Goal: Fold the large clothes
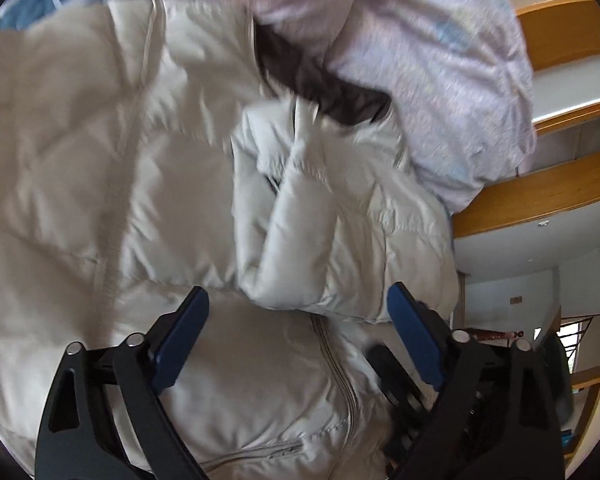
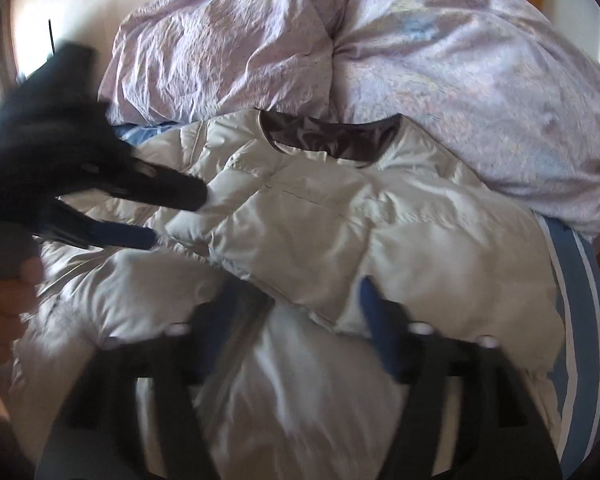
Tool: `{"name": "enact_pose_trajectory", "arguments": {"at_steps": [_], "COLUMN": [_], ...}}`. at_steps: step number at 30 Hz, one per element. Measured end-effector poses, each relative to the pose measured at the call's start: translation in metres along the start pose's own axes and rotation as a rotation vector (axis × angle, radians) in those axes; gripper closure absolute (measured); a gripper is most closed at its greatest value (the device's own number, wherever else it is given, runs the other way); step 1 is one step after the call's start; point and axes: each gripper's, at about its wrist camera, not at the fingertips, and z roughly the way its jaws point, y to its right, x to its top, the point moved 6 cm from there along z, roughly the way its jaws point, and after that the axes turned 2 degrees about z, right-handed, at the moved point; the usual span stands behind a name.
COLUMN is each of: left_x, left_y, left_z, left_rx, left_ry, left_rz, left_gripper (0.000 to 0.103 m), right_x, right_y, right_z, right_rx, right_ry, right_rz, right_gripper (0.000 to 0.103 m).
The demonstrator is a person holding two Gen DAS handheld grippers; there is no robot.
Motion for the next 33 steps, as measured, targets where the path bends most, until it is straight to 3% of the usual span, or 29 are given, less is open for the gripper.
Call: {"name": "enact_pose_trajectory", "arguments": {"at_steps": [3,6,8,9,11,13,16,18,24,28,30,33], "left_x": [0.001,0.004,0.008,0.010,0.014,0.019,0.025,0.027,0.018,0.010,0.011,0.011], "left_y": [0.001,0.002,0.001,0.000,-0.002,-0.003,-0.004,-0.006,-0.023,-0.030,-0.028,-0.027], "left_z": [0.012,0.018,0.020,0.021,0.019,0.015,0.004,-0.007,-0.019,-0.004,-0.003,-0.010], "left_rx": [0.013,0.018,0.039,0.047,0.056,0.060,0.070,0.079,0.134,0.213,0.240,0.226], "left_ry": [-0.002,0.007,0.016,0.026,0.049,0.077,0.119,0.152,0.180,0.153,0.154,0.149], "left_rz": [-0.010,-0.021,-0.015,-0.016,-0.016,-0.015,-0.005,-0.002,0.003,0.033,0.051,0.050], "left_gripper": [0.021,0.037,0.051,0.055,0.069,0.080,0.086,0.087,0.088,0.084,0.083,0.061], "right_x": [-0.011,-0.034,-0.044,-0.050,-0.054,-0.053,-0.046,-0.039,-0.037,-0.038,-0.035,-0.028], "right_y": [0.037,0.086,0.111,0.127,0.143,0.156,0.169,0.170,0.148,0.144,0.136,0.115], "right_z": [-0.018,-0.023,-0.020,-0.017,-0.012,-0.010,-0.010,-0.009,0.004,0.010,0.002,-0.019], "right_rx": [0.136,0.293,0.303,0.290,0.268,0.228,0.169,0.106,-0.006,-0.127,-0.209,-0.215], "right_ry": [-0.041,-0.094,-0.098,-0.092,-0.080,-0.039,0.018,0.041,-0.014,-0.068,-0.068,-0.052], "right_rz": [0.277,0.667,0.813,0.895,0.982,1.028,1.053,1.005,0.839,0.734,0.646,0.561], "right_gripper": [0.027,0.027,0.029,0.037,0.045,0.045,0.051,0.082,0.091,0.088,0.077,0.052]}}
